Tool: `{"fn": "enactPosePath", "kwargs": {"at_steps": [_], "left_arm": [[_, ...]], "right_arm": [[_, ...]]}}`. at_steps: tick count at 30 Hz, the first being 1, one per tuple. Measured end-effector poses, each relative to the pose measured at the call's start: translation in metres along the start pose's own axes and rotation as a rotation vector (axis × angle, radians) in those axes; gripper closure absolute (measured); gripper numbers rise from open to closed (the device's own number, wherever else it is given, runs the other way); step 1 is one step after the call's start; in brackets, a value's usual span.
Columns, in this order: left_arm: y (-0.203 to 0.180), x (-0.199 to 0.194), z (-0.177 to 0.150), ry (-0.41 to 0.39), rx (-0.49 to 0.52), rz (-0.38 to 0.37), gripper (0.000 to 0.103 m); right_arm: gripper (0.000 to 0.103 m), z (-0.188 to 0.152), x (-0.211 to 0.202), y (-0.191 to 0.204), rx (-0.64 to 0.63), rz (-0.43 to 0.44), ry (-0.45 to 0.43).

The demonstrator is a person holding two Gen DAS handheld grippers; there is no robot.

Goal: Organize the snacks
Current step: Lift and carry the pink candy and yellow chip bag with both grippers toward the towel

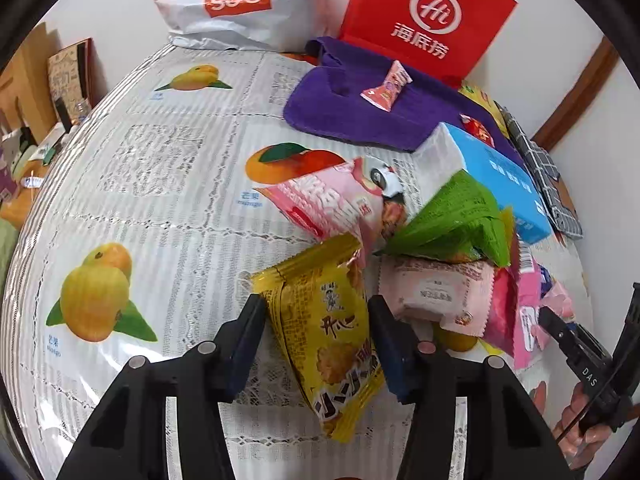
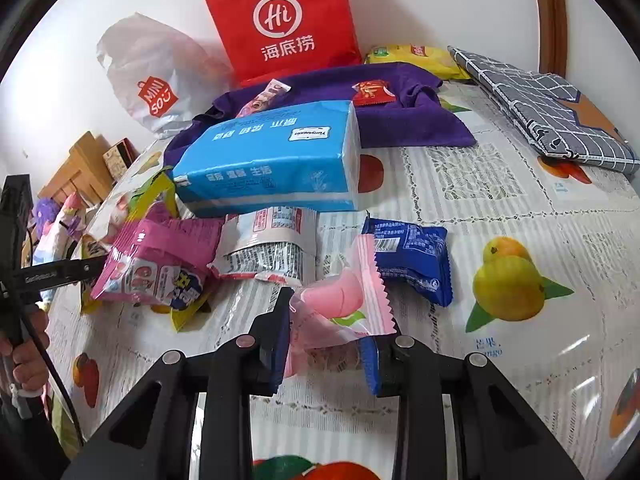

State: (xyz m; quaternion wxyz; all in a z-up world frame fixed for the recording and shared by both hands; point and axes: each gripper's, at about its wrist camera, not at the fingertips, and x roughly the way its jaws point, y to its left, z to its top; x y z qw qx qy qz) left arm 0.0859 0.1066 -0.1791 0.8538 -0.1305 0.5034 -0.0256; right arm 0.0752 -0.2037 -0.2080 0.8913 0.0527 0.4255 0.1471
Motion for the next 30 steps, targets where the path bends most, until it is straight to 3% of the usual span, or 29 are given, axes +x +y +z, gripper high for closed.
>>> {"fn": "enactPosePath", "kwargs": {"at_steps": [6, 15, 30], "left_arm": [[-0.005, -0.016, -0.004, -0.021, 0.02, -0.035, 0.057], [-0.023, -0.043, -0.005, -0.072, 0.068, -0.037, 0.059], [-0.091, -0.056, 0.042, -0.12, 0.206, -0.085, 0.061]], "right_arm": [[0.072, -0.004, -0.016, -0.005, 0.007, 0.022, -0.019], [0.072, 0.006, -0.043, -0.006, -0.026, -0.015, -0.083], [0.072, 0.081, -0.052, 0.003, -0.053, -0.098, -0.152]]}}
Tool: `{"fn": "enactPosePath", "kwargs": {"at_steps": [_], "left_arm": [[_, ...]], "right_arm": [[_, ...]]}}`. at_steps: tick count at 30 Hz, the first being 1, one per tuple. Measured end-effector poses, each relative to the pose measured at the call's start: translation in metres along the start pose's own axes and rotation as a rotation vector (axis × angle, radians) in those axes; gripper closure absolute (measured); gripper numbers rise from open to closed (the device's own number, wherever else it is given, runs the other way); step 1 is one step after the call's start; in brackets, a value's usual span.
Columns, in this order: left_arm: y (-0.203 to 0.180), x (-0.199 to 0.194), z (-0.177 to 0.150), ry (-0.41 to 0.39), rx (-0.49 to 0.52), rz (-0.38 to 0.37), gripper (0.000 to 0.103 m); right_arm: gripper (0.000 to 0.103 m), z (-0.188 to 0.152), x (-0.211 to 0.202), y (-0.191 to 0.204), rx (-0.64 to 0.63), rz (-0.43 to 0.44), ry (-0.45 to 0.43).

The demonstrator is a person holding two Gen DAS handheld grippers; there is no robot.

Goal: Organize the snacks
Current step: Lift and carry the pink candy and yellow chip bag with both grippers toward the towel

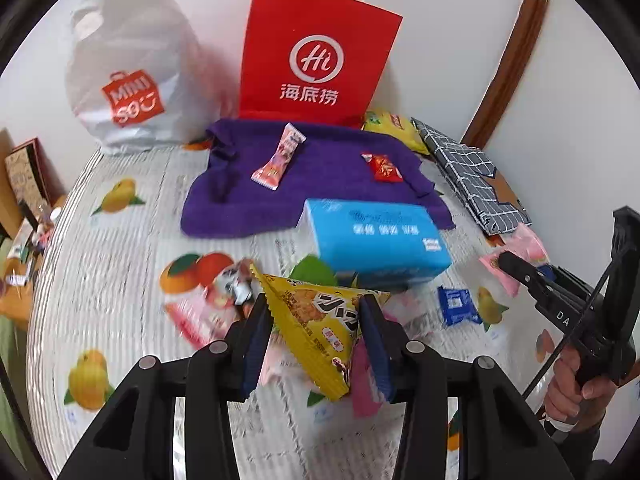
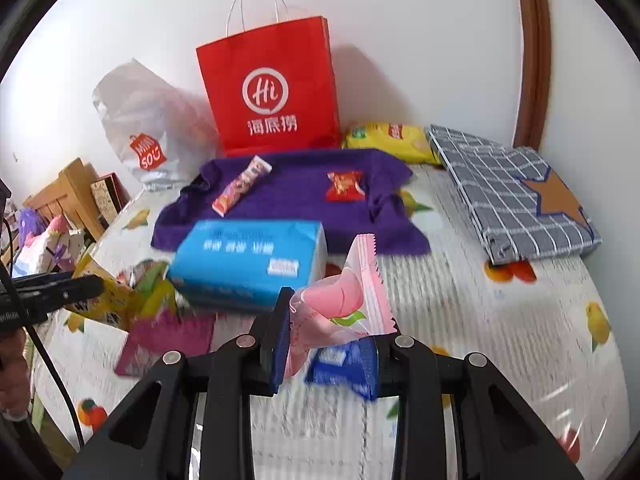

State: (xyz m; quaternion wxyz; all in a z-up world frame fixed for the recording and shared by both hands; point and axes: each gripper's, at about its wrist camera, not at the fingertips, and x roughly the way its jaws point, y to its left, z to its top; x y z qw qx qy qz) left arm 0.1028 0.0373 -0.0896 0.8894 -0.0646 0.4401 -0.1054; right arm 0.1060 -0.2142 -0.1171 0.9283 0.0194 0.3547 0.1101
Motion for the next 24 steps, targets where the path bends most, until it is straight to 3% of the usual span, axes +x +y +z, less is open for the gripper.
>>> {"fn": "enactPosePath", "kwargs": {"at_steps": [6, 24], "left_arm": [[-0.003, -0.008, 0.024, -0.027, 0.008, -0.062, 0.061], [-0.004, 0.006, 0.089, -0.055, 0.035, -0.065, 0.061]], "right_arm": [[0.072, 0.027, 0.008, 0.01, -0.017, 0.006, -0.019], [0.072, 0.081, 0.037, 0.014, -0.009, -0.006, -0.042]]}}
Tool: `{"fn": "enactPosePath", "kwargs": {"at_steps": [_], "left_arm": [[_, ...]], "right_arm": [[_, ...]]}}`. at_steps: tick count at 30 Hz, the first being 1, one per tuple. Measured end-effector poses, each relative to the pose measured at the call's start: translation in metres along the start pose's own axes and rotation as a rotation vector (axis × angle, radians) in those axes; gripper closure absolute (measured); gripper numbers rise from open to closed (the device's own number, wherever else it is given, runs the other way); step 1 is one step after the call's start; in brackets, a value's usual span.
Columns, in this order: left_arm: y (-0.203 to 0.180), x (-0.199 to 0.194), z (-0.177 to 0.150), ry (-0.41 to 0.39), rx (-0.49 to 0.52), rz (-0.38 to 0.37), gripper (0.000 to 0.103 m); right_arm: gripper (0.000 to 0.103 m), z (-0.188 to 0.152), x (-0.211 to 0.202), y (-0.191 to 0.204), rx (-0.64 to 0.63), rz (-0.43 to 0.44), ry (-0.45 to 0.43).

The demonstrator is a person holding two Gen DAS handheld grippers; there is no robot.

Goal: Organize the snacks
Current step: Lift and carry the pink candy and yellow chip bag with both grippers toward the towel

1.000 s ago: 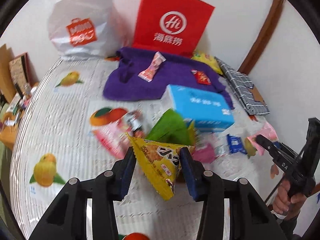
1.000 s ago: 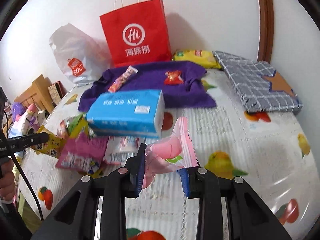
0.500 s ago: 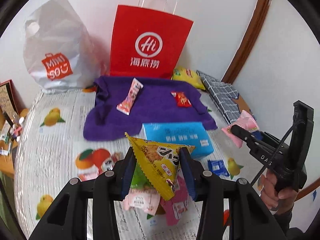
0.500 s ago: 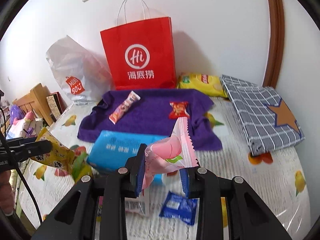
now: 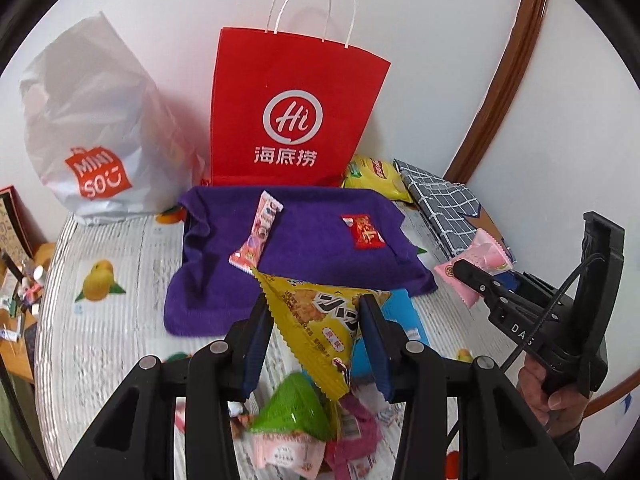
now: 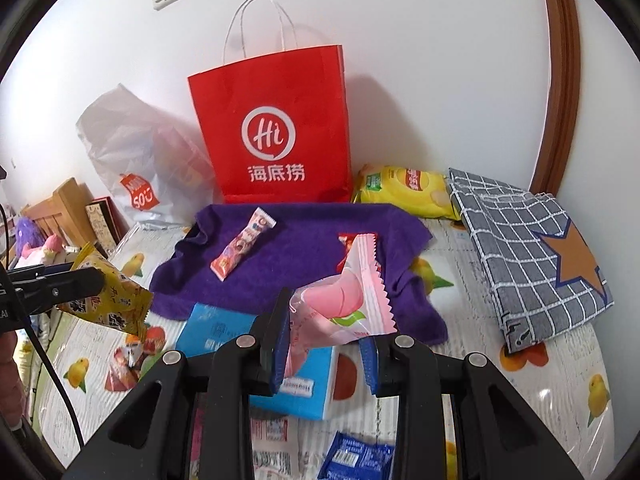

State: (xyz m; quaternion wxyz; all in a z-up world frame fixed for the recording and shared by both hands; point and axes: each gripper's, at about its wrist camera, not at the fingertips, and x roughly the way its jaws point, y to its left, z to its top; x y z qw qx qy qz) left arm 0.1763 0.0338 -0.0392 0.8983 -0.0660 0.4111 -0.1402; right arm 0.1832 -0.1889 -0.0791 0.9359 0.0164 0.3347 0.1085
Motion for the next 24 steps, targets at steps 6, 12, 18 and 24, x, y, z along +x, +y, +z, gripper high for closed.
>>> {"fn": "enactPosePath", "kwargs": {"at_steps": [6, 12, 18, 24], "left_arm": [[0.009, 0.014, 0.025, -0.008, -0.008, 0.012, 0.061], [0.028, 0.027, 0.047, -0.023, -0.026, 0.015, 0.061], [0.044, 0.049, 0.066, 0.001, -0.052, 0.017, 0.061], [0.057, 0.077, 0.084, 0.001, -0.088, 0.054, 0.061]], "right_arm": [[0.072, 0.025, 0.02, -0.006, 0.022, 0.01, 0.004], [0.072, 0.051, 0.046, -0.005, 0.025, 0.018, 0.011], [0.072, 0.069, 0.073, -0.011, 0.054, 0.052, 0.033], [0.072, 0.076, 0.099, -0.018, 0.049, 0.049, 0.034]]}}
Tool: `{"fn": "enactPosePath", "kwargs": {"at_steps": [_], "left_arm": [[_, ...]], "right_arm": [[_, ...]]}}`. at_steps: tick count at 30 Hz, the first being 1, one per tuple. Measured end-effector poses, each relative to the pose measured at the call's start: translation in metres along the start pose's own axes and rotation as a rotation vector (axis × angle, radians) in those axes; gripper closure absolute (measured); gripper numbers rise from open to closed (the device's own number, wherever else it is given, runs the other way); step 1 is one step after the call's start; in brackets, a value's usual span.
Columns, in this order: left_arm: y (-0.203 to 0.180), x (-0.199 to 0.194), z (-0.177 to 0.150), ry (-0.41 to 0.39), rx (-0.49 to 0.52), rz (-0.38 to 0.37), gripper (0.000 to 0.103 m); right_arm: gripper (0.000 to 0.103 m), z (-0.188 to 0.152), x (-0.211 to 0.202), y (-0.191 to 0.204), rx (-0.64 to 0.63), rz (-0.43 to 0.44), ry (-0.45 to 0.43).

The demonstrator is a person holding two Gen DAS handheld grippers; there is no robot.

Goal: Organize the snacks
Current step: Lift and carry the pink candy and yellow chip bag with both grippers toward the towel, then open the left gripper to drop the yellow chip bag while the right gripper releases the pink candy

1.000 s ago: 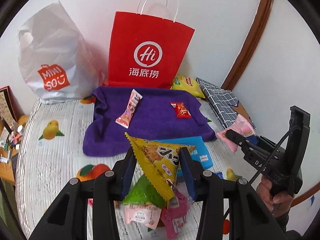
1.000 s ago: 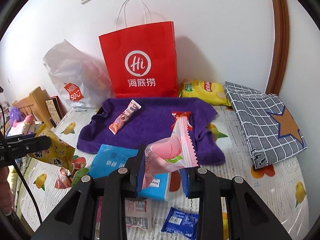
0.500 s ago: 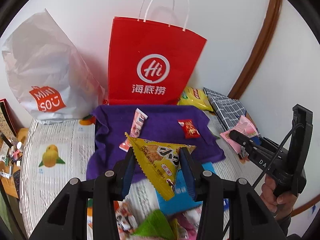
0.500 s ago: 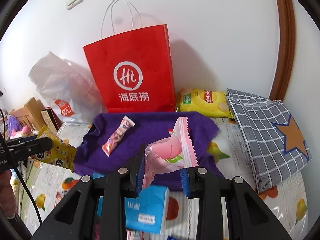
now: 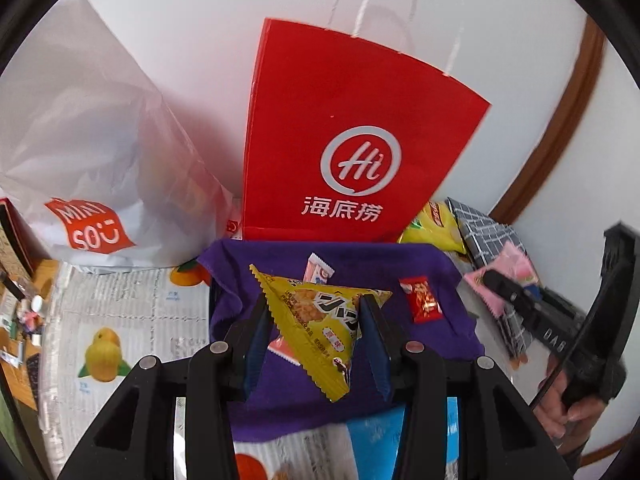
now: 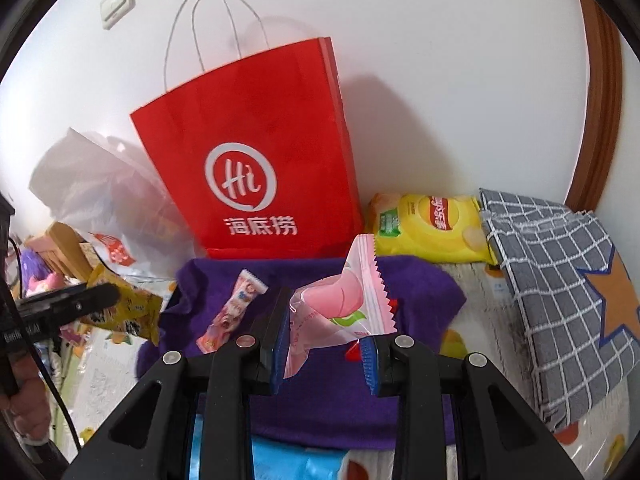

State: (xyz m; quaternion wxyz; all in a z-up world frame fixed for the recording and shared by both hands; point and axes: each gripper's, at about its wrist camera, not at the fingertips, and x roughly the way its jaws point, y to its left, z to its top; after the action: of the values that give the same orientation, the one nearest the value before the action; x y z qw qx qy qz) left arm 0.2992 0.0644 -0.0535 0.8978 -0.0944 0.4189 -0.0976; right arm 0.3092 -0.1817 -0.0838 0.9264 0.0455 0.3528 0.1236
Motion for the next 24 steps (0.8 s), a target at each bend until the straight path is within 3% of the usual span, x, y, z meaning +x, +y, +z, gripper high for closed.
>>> {"fn": "enactPosePath", "kwargs": {"at_steps": [8, 16, 24], "left_arm": [[0.026, 0.041, -0.007, 0.075, -0.057, 0.033, 0.061], [0.027, 0.063, -0.014, 0.129, -0.044, 0.057, 0.061], [0.026, 0.073, -0.018, 0.17, -0.036, 0.066, 0.061]], "right_arm": [[0.072, -0.018, 0.053, -0.017, -0.023, -0.002, 0.132], [0.072, -0.028, 0.066, -0.019, -0.062, 0.058, 0.191], [0.072, -0.035, 0.08, -0.011, -0.107, 0.055, 0.259]]}}
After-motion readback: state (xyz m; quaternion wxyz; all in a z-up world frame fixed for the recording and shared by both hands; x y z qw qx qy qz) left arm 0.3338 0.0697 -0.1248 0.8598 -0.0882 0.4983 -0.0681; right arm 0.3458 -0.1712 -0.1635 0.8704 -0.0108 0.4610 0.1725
